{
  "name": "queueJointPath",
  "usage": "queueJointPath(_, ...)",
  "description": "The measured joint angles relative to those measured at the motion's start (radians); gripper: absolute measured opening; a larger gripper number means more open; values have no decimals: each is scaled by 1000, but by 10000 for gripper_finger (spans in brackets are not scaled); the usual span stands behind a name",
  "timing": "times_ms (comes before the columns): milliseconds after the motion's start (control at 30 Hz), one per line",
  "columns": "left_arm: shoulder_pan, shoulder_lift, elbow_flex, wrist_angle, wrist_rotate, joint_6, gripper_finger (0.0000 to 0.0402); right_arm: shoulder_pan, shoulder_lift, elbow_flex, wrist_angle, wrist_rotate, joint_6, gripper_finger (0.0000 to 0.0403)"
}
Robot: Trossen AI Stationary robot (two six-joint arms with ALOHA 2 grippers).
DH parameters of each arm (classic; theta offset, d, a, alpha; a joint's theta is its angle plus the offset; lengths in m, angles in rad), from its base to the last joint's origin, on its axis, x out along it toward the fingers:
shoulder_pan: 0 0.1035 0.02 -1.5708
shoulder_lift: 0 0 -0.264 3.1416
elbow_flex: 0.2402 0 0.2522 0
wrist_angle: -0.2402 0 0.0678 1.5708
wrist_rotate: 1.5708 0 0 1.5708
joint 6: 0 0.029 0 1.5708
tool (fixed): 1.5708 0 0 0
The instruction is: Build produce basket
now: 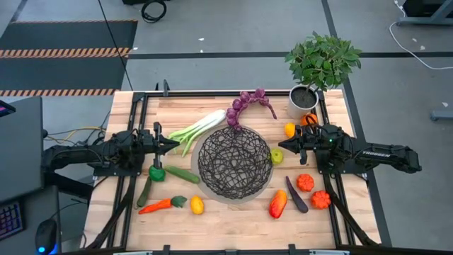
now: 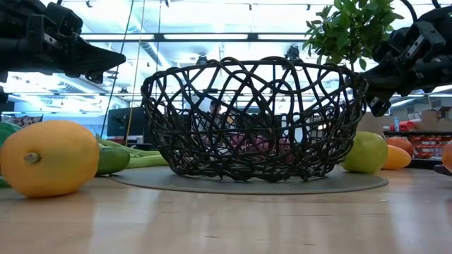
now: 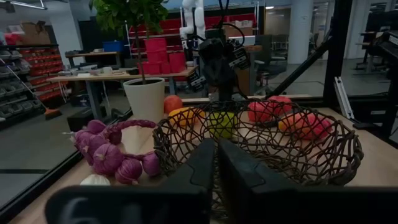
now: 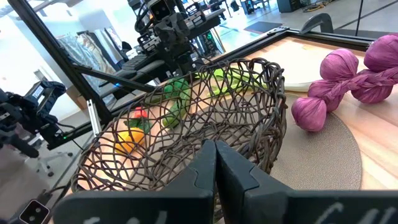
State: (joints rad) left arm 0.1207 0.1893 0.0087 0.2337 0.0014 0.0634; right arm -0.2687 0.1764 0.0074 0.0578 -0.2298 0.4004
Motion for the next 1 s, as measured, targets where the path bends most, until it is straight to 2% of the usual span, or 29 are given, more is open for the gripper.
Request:
queueJointPath(500, 0, 0, 0, 0, 0, -4, 29, 0, 0, 0, 0, 0, 0, 11)
queueJointPath(600, 0, 0, 0, 4, 1, -124, 33, 0, 0, 0, 0, 0, 0, 11)
queueJointPath(733, 0, 1, 30, 9, 18, -467, 36, 0, 0, 0, 0, 0, 0, 11)
queueJointPath(800, 0, 1, 76, 27, 36, -561, 36, 0, 0, 0, 0, 0, 0, 11)
queueJointPath(867, 0, 10, 125, 34, 47, -514, 34, 0, 0, 0, 0, 0, 0, 11)
queueJointPath(1000, 0, 68, 257, -89, 72, -330, 28, 0, 0, 0, 0, 0, 0, 11)
